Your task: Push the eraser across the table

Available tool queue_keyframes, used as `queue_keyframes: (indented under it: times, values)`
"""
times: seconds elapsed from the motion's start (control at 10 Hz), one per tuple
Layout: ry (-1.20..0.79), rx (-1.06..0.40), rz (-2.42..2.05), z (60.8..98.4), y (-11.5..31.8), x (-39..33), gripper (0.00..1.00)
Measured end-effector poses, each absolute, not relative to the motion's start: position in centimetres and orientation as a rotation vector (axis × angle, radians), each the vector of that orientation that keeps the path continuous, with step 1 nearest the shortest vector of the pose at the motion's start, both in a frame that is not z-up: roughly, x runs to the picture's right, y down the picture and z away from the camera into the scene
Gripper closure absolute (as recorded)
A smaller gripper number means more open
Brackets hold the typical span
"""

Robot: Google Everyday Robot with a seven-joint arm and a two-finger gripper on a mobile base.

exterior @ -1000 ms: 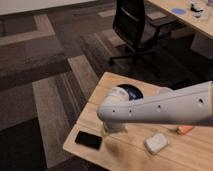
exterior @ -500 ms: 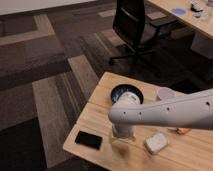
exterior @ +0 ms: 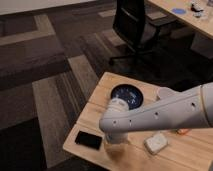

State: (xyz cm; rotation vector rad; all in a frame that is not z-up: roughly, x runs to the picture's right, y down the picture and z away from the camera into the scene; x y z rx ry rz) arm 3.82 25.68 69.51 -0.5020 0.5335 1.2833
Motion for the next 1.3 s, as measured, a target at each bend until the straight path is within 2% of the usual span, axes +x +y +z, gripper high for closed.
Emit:
queue_keyframes:
  times: [0.4,0.8,1.3]
  values:
    - [0.509,-0.480,1.227,69.8,25.1,1.1,0.35]
    - [0.524,-0.461,1.266,69.3,25.1,2.6,0.35]
    - [0.565,-0.469,1.295,70.6,26.1,3.7,0.35]
